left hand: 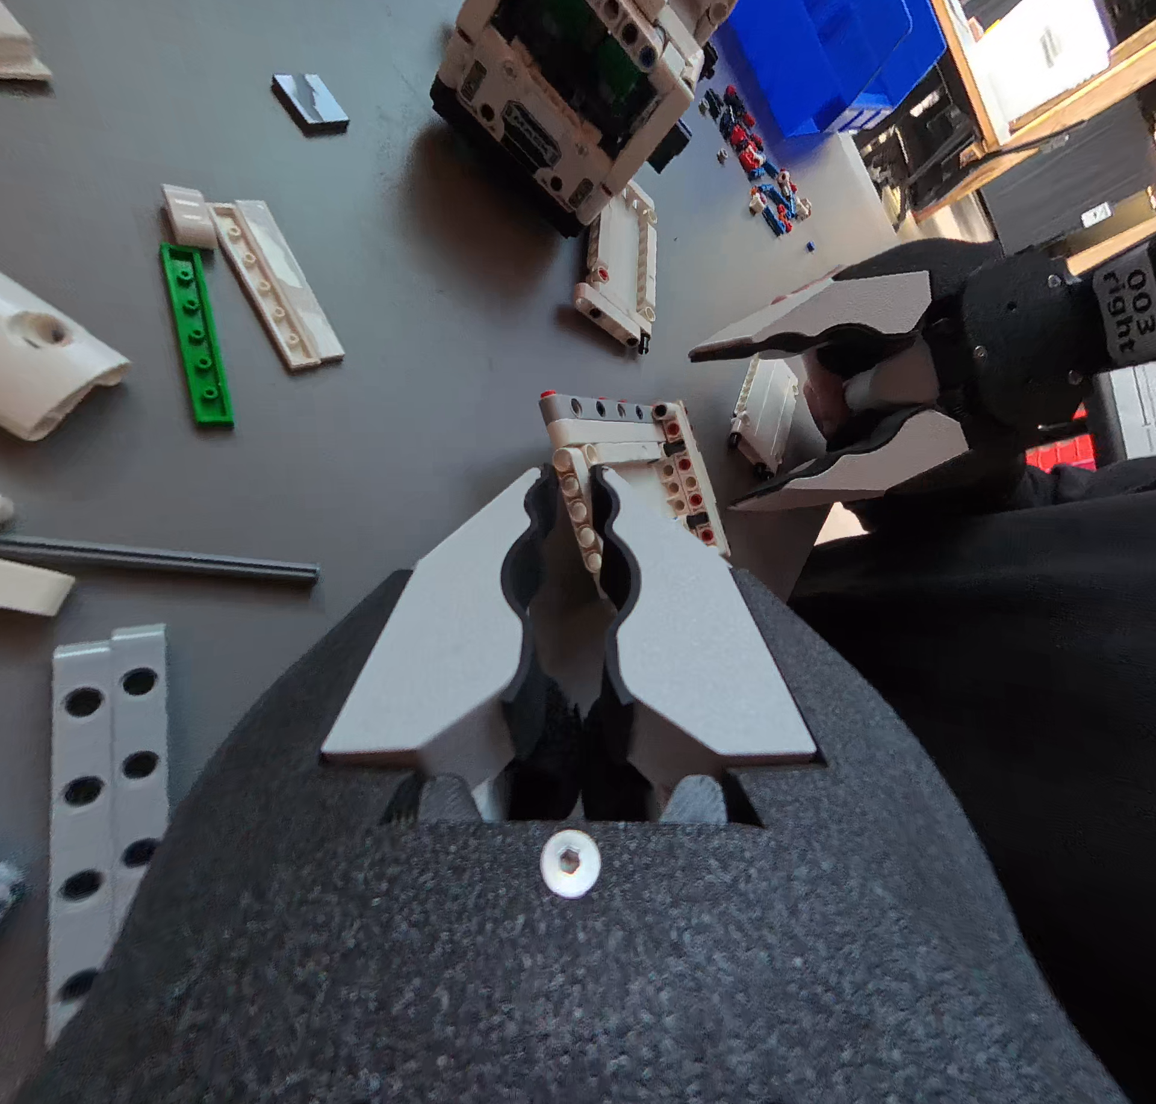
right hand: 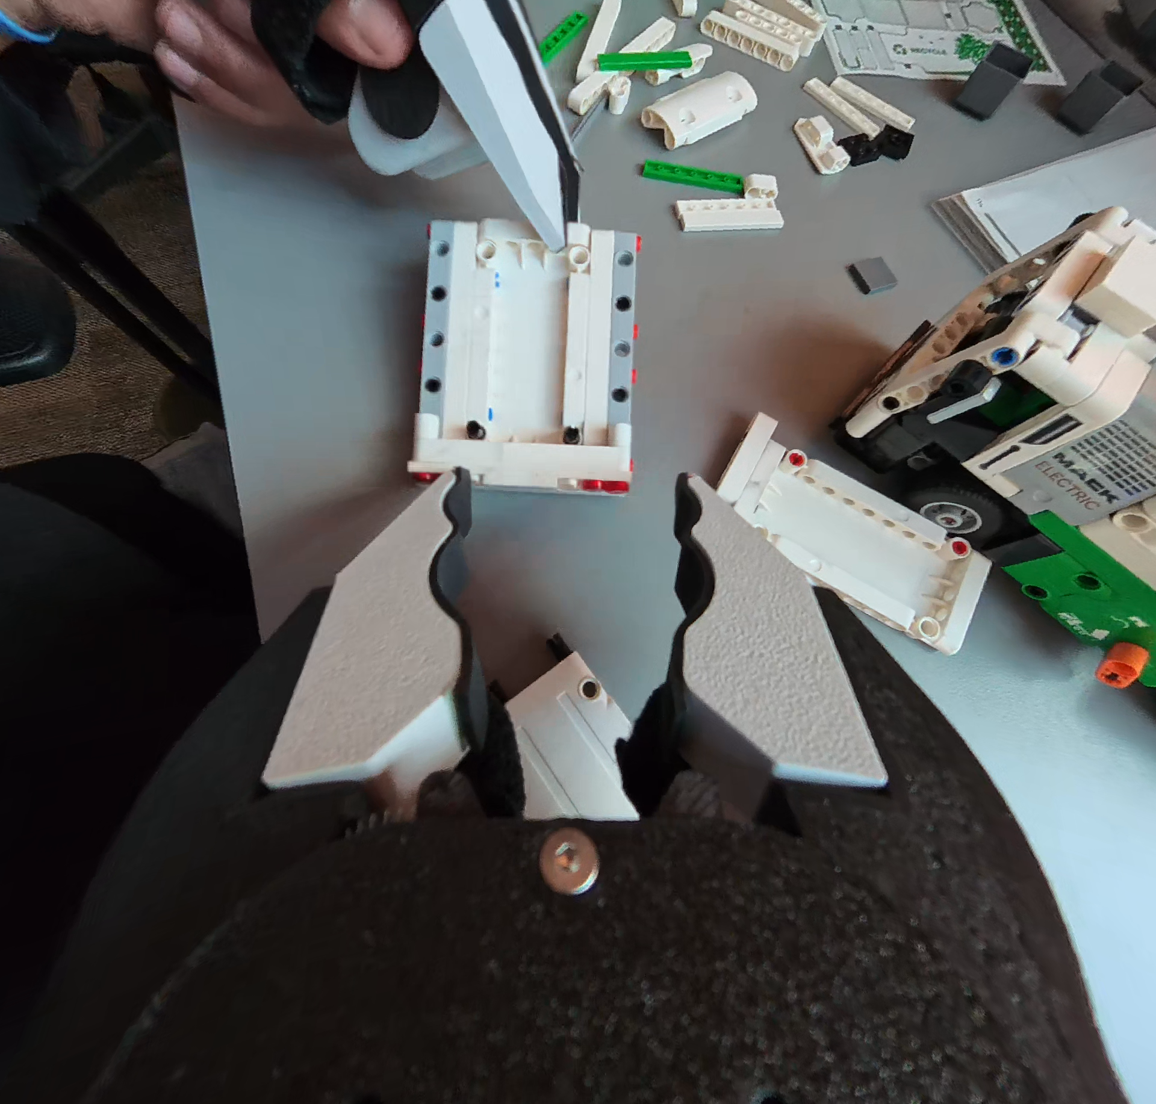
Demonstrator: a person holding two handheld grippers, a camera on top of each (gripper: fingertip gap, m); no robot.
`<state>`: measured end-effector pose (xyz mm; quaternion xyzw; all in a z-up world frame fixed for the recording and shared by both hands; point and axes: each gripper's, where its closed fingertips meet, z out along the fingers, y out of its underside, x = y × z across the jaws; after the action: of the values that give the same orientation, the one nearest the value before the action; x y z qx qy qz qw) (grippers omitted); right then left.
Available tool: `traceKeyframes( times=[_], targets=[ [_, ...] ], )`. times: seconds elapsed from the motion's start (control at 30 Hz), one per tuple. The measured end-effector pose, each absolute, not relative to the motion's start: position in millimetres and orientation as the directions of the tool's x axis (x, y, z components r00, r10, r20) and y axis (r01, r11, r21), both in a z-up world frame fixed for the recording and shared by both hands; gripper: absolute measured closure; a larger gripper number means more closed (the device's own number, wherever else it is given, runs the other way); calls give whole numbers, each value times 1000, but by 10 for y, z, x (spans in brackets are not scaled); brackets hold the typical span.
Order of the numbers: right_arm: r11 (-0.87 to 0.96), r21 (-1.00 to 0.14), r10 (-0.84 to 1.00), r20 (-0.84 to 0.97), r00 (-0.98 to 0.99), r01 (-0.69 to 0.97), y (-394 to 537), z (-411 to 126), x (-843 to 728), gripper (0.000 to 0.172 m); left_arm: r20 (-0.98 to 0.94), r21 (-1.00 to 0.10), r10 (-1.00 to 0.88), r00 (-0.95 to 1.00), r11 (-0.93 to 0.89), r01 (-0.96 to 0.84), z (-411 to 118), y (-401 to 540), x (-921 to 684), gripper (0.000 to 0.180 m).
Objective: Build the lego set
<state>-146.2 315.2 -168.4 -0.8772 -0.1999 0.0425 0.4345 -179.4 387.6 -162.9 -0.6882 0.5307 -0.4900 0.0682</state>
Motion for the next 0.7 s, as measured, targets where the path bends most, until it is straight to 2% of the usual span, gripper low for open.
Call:
traceKeyframes(
  times=[0.13,0.27,0.37,0.43,0.53,0.7],
  targets=[
    [-565,-773,366,76,927,287,3160,-1721,-1422,108,604,-622,-797,16,-484,-616,-1590,3887,-1837,172],
    [-511,-830,404,-3,915,223,3173,-1527,-1663,103,585,-632,-809,60,-501,-592,-1553,3901,-1830,172],
    [-483,-840,346,75,935,246,3276,-1516,-1709,85,595,-619,-797,102,-536,-574,-1541,3906,-1781,172],
    [-514,-806,307,145,941,292,3298,-1632,-1672,83,586,-613,-799,131,-544,-573,-1565,3899,-1775,172],
    [-550,-766,273,212,938,333,3269,-1747,-1531,86,578,-613,-801,157,-553,-565,-1588,3860,-1821,171],
    [-572,-753,292,184,939,326,3184,-1788,-1382,100,582,-610,-795,169,-565,-556,-1605,3664,-1981,170]
  ],
)
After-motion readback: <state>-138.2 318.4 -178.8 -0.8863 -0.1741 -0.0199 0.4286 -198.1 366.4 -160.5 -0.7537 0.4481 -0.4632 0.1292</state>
